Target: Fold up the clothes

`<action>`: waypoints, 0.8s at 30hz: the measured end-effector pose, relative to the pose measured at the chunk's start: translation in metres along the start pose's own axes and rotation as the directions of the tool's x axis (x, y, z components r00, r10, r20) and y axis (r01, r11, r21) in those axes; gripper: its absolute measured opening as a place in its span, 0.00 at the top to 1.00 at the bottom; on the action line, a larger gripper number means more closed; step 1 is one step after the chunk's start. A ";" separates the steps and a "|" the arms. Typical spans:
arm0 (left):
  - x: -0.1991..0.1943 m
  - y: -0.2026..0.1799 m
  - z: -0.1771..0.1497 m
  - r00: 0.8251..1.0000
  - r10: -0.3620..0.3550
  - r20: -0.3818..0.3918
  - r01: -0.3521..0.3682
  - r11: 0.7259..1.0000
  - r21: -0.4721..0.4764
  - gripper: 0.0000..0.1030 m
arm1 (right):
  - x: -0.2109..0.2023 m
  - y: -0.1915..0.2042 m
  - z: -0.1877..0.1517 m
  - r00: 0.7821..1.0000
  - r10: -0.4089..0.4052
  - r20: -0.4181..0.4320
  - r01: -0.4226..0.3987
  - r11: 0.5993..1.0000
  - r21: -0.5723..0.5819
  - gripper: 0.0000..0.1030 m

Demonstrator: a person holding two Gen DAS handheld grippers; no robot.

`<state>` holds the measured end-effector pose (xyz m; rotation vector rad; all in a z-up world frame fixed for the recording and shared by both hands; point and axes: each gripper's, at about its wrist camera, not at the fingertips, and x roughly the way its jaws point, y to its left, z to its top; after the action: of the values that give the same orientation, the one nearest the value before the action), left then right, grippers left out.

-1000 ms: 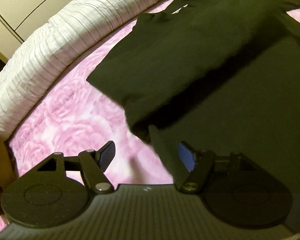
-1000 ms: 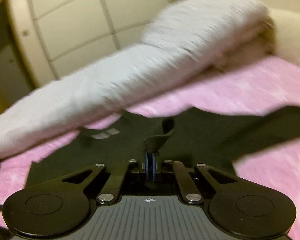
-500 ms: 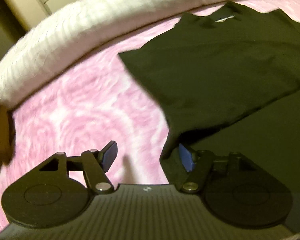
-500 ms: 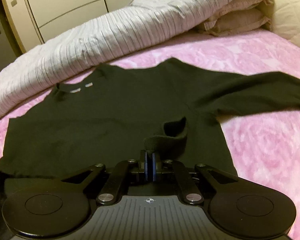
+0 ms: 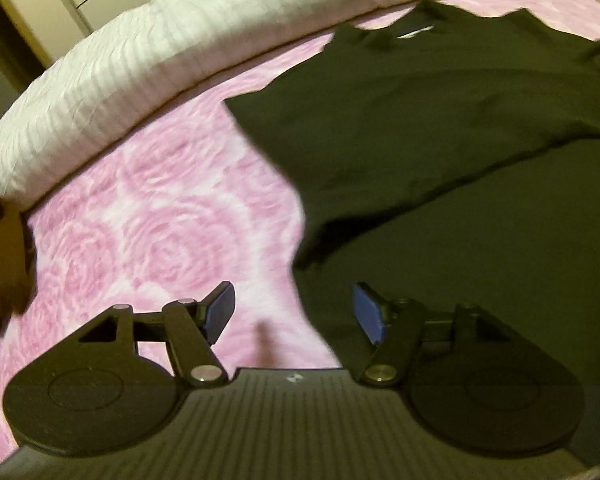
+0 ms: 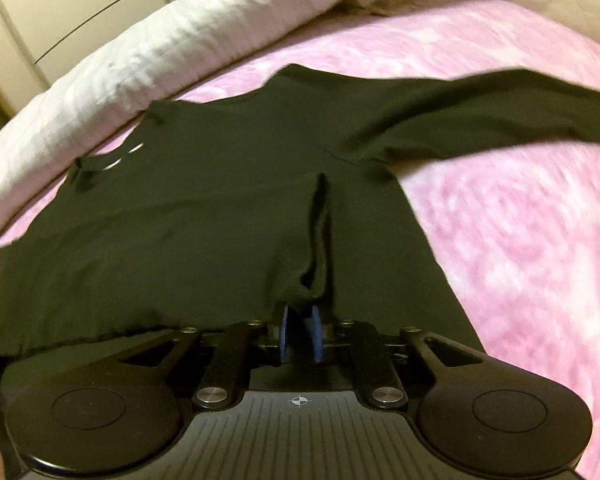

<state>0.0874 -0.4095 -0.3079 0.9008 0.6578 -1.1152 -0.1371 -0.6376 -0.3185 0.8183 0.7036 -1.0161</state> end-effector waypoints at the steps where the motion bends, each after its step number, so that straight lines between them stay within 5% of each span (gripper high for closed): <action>1: -0.002 -0.006 0.002 1.000 -0.009 0.003 0.009 1.000 0.006 0.40 | 0.000 -0.003 0.000 1.000 -0.008 -0.002 0.008 1.000 0.015 0.80; 11: -0.047 -0.049 0.023 0.997 -0.071 0.031 0.069 0.995 0.071 0.39 | -0.036 -0.039 0.010 0.999 -0.035 -0.009 0.035 0.994 0.104 0.72; 15: -0.069 -0.063 0.032 0.994 -0.096 0.049 0.090 0.990 0.107 0.36 | -0.076 -0.068 0.022 0.996 -0.083 0.033 0.076 0.984 0.163 0.57; 24: -0.097 -0.092 0.059 0.980 -0.155 0.123 0.133 0.976 0.171 0.36 | -0.175 -0.139 0.046 0.963 -0.202 0.176 0.131 0.928 0.348 0.54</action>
<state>-0.0308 -0.4308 -0.2238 0.9166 0.5322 -1.3638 -0.3237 -0.6401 -0.1871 0.9376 0.4292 -1.3807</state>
